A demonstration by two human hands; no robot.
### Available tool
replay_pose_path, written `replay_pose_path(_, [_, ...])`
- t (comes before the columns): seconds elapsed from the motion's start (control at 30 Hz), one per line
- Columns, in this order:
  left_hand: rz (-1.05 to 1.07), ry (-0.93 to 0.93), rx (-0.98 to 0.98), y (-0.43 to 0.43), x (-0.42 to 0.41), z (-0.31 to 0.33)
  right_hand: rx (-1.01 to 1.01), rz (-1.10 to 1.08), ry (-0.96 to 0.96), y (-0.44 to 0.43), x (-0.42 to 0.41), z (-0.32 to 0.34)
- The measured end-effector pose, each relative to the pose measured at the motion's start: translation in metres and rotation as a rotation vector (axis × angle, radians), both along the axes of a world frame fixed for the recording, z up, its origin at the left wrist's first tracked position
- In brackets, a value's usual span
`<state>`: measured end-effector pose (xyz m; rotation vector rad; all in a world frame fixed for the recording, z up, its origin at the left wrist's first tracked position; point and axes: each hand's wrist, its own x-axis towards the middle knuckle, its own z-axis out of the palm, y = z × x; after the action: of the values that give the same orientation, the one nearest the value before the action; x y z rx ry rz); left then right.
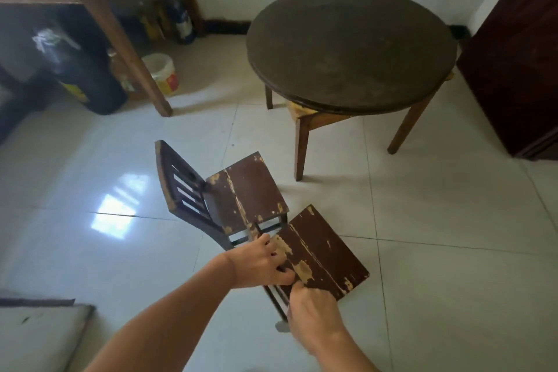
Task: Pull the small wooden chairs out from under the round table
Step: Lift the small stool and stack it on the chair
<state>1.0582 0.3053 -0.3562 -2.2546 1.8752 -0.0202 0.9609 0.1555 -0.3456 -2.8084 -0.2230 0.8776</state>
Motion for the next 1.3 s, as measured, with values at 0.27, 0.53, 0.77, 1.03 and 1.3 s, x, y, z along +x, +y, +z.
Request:
replay_pose_path(0.27, [-0.096, 0.019, 0.064, 0.102, 0.034, -0.019, 0.042, -0.196, 0.032, 0.118, 0.016, -0.022])
replay_pose_path(0.53, [-0.045, 0.007, 0.22, 0.169, 0.061, -0.029, 0.136, -0.301, 0.022, 0.207, 0.033, -0.048])
replay_pose_path(0.77, [0.078, -0.06, 0.242, 0.197, 0.08, -0.037, 0.196, -0.342, 0.056, 0.239, 0.041, -0.064])
replay_pose_path(1.03, [0.347, -0.112, 0.489, 0.2, 0.132, -0.031, 0.248, -0.419, 0.094, 0.256, 0.084, -0.069])
replay_pose_path(1.3, [0.183, -0.075, 0.482, 0.246, 0.127, -0.024, 0.235, -0.298, 0.154, 0.299, 0.067, -0.061])
